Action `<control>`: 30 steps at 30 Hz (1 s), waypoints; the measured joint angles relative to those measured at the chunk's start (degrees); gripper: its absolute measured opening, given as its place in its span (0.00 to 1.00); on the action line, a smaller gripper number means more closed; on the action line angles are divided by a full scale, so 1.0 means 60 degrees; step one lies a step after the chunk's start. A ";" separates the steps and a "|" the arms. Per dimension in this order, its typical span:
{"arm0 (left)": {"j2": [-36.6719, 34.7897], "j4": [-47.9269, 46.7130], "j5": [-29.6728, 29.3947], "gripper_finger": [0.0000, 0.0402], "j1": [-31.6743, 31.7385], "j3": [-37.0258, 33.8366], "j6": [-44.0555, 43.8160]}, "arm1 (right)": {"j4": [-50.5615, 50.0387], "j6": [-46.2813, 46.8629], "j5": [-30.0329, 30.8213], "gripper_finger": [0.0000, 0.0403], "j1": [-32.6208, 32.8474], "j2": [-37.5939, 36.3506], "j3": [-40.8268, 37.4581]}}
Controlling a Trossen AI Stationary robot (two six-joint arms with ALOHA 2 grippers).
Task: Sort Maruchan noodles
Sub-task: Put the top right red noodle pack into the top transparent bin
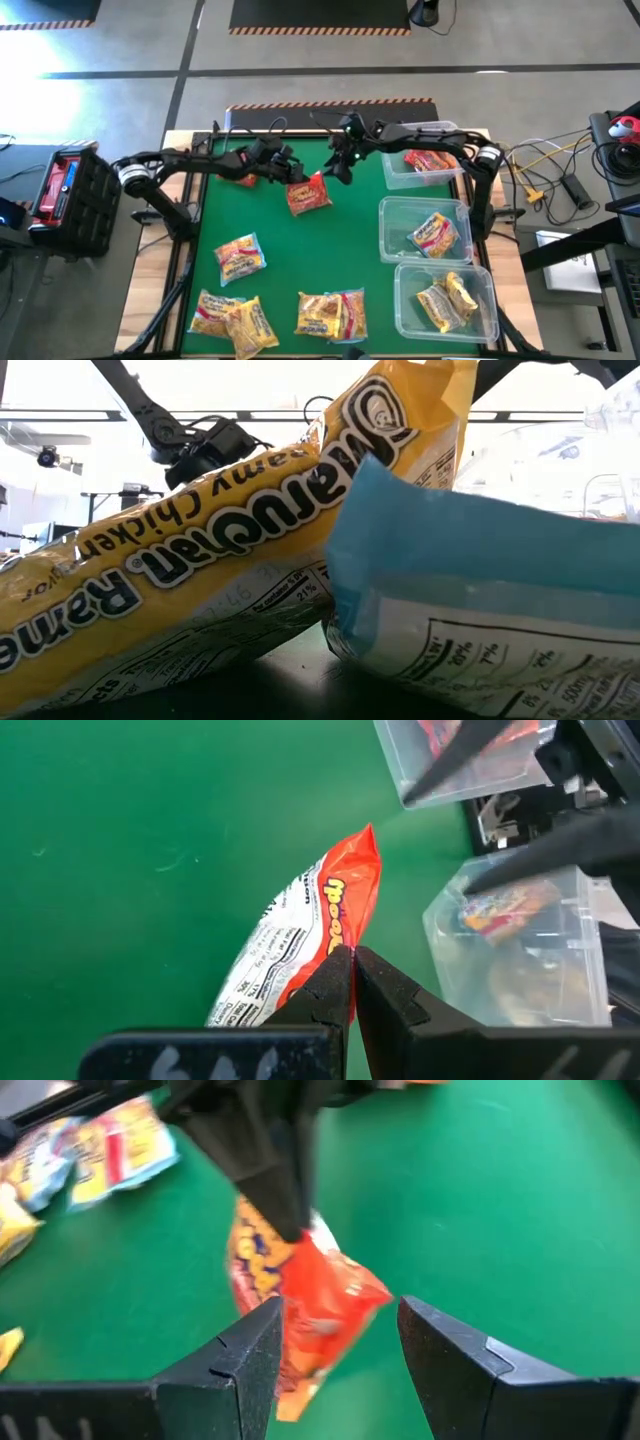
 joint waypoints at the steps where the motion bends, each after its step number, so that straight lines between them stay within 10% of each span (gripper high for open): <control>1: 0.0000 0.0000 -0.0113 0.00 -0.0036 0.0000 -0.0028 | 0.0000 -0.0130 -0.0050 0.47 0.0061 0.0000 0.0000; 19: -0.0018 0.0982 -0.0299 0.00 -0.0684 0.0000 -0.0941 | 0.0059 -0.0146 0.0408 0.51 0.0394 0.0022 0.0000; 30: -0.0950 -0.2552 -0.0971 0.00 -0.1560 0.0000 -0.1298 | -0.0344 0.0871 0.0410 0.48 0.0521 0.0036 -0.0352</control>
